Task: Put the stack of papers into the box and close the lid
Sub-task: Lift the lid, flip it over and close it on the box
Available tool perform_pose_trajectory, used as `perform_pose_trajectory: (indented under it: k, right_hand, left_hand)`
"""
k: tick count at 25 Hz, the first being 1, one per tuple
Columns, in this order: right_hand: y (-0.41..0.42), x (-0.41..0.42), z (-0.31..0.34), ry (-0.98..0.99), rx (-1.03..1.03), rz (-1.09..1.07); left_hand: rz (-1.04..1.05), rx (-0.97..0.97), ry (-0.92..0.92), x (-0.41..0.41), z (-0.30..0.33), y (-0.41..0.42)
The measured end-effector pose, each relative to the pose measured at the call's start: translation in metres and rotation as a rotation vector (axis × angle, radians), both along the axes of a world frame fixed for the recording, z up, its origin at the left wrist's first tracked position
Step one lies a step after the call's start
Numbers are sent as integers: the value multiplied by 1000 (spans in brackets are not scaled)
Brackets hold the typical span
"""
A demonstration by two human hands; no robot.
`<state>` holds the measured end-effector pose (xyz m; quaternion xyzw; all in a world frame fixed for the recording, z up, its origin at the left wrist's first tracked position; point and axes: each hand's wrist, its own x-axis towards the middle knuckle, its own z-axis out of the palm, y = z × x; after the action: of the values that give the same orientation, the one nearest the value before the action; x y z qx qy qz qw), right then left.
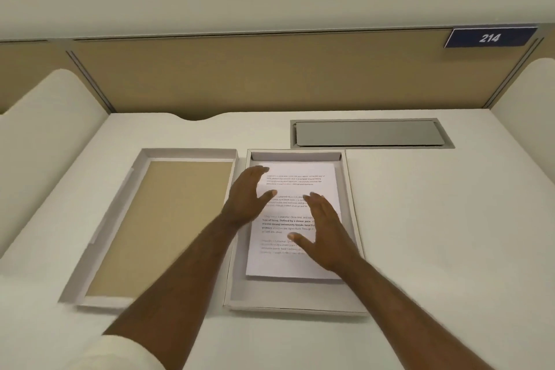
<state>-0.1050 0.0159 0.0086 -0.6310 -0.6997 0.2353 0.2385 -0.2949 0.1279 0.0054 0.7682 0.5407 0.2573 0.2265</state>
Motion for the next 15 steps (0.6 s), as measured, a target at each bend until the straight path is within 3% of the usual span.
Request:
perform_pose_trajectory:
  k: [8,15]
  right_hand:
    - [17,-54,18,274,27,52]
    - [6,-125,12,231,-177,208]
  left_hand:
    - [348,16,-146,-85,14,-98]
    - [514,-81,-58,-178,3,-123]
